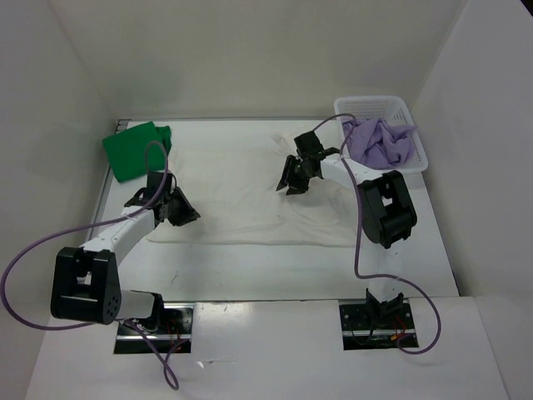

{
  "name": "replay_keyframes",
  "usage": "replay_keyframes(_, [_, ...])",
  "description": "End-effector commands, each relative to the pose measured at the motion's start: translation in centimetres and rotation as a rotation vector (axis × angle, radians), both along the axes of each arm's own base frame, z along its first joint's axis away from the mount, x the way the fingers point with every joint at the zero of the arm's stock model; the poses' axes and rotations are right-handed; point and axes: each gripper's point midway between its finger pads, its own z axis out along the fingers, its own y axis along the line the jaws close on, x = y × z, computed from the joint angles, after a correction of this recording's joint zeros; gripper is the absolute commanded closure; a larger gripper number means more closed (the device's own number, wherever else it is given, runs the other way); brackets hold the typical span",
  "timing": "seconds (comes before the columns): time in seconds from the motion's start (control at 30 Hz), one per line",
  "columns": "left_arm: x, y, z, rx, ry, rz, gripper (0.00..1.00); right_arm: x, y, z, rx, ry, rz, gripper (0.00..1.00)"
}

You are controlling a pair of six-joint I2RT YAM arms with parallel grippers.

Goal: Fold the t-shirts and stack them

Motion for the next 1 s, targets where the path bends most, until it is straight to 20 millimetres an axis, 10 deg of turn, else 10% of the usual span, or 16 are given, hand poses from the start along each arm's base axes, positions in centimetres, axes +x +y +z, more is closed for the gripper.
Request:
replay_keyframes(0.0, [1.1, 0.6, 2.2, 0.039, -0.073, -0.015, 0.74, -0.6, -0.5, 3.9, -0.009, -0.094, 0.020, 0.56])
replay_keyframes(0.17, [1.3, -1.1, 2.1, -0.003, -0.070, -0.068, 0.74, -5.0, -1.4, 2.4, -0.003, -0.024, 0.041, 0.99])
replay_keyframes(0.43, [-0.3, -1.5, -1.9, 0.015, 0.074, -0.097, 0.74, -12.6, -5.2, -3.2, -0.067, 0.132, -0.041, 0.99])
replay_keyframes(0.67, [-4.1, 0.9, -6.4, -0.145, 0.253, 0.051, 0.74, -14.7, -7.3, -5.8, -0.139, 0.180, -0.105, 0.99])
replay_keyframes(0.97, [-9.4, 1.8, -5.8, -0.292, 0.375, 0.275, 0.73, -19.7, -7.9, -5.5, -0.126, 0.253, -0.110, 0.98])
